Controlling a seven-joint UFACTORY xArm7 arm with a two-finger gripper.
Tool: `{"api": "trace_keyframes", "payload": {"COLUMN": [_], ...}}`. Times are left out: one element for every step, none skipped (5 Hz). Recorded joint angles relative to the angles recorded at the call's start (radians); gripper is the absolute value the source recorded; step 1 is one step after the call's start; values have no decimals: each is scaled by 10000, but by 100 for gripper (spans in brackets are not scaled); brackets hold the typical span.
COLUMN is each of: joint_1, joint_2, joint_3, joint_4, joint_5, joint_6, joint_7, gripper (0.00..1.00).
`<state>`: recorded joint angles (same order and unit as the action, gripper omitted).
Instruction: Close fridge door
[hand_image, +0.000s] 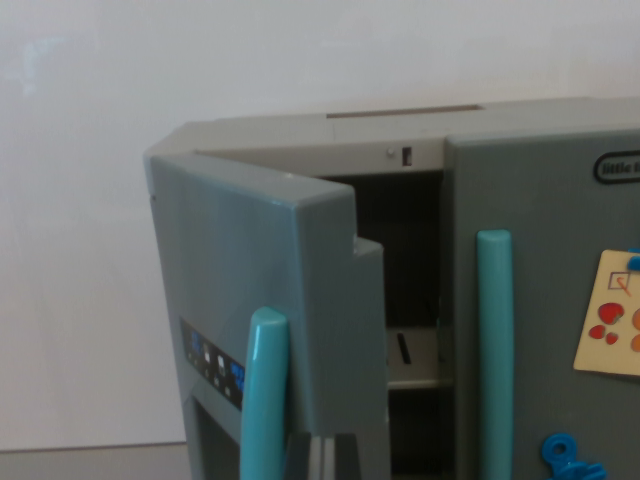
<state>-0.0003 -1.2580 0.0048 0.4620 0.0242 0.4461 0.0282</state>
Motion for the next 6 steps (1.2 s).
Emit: {"api": "trace_keyframes", "payload": {"joint_1": [0, 0, 0, 0, 0, 0], "joint_2": [125, 125, 514, 514, 1153, 1153], "joint_3": [148, 148, 456, 456, 724, 724], "joint_4": [0, 0, 0, 0, 0, 0], "joint_5": [0, 0, 0, 0, 0, 0], "joint_6": [1, 1, 1, 1, 1, 1], "joint_7": [0, 0, 0, 0, 0, 0], "gripper": [100, 100, 100, 100, 100, 100]}}
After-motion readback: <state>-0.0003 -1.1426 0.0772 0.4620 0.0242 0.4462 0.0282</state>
